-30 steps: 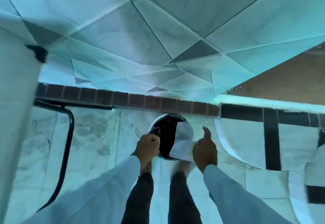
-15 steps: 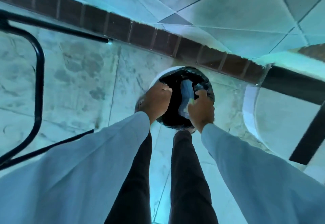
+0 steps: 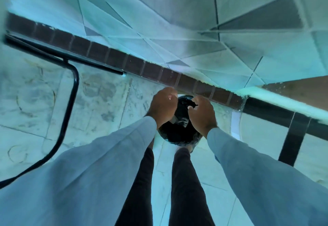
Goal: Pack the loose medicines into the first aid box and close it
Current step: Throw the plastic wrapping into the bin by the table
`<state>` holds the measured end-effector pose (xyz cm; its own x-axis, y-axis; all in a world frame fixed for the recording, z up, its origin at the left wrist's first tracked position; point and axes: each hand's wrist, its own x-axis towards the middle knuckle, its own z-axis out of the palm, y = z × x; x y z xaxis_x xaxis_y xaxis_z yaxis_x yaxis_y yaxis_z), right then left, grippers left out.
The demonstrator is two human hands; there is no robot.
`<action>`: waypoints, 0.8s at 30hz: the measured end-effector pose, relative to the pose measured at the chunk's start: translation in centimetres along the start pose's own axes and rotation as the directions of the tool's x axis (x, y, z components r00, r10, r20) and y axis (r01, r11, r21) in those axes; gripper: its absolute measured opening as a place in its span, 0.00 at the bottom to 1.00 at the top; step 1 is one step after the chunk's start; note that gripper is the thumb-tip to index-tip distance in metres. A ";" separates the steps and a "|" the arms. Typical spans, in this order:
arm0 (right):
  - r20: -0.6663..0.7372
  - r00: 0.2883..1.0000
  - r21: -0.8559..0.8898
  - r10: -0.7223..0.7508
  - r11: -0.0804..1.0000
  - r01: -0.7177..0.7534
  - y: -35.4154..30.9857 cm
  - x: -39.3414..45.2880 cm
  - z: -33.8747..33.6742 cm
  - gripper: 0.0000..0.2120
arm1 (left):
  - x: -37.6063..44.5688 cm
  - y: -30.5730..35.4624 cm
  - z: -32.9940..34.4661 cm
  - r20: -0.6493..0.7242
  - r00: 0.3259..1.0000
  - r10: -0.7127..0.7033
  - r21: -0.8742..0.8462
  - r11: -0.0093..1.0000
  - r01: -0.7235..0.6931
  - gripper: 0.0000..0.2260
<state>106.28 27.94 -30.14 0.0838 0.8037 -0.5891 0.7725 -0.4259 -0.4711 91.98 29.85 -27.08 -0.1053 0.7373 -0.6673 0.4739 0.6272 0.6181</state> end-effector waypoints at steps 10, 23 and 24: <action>-0.381 0.863 0.077 -0.332 0.919 0.387 -16.9 -15.3 -11.8 0.17 | -15.6 13.1 -12.6 -0.170 0.915 0.366 -0.062 0.923 -0.380 0.11; -0.535 0.456 -0.142 -0.711 0.608 0.781 -30.0 -40.2 -15.6 0.20 | -42.0 8.0 -32.8 -0.608 0.330 0.722 0.295 0.591 -0.751 0.09; -0.514 0.452 -0.135 -0.729 0.589 0.797 -30.7 -41.6 -15.0 0.20 | -43.6 6.5 -34.1 -0.617 0.309 0.724 0.325 0.592 -0.737 0.08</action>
<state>88.47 13.80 18.70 -0.2020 0.8873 0.4147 0.6067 0.4457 -0.6582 69.88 10.35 20.16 -0.2292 0.8366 0.4975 0.6429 -0.2537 0.7227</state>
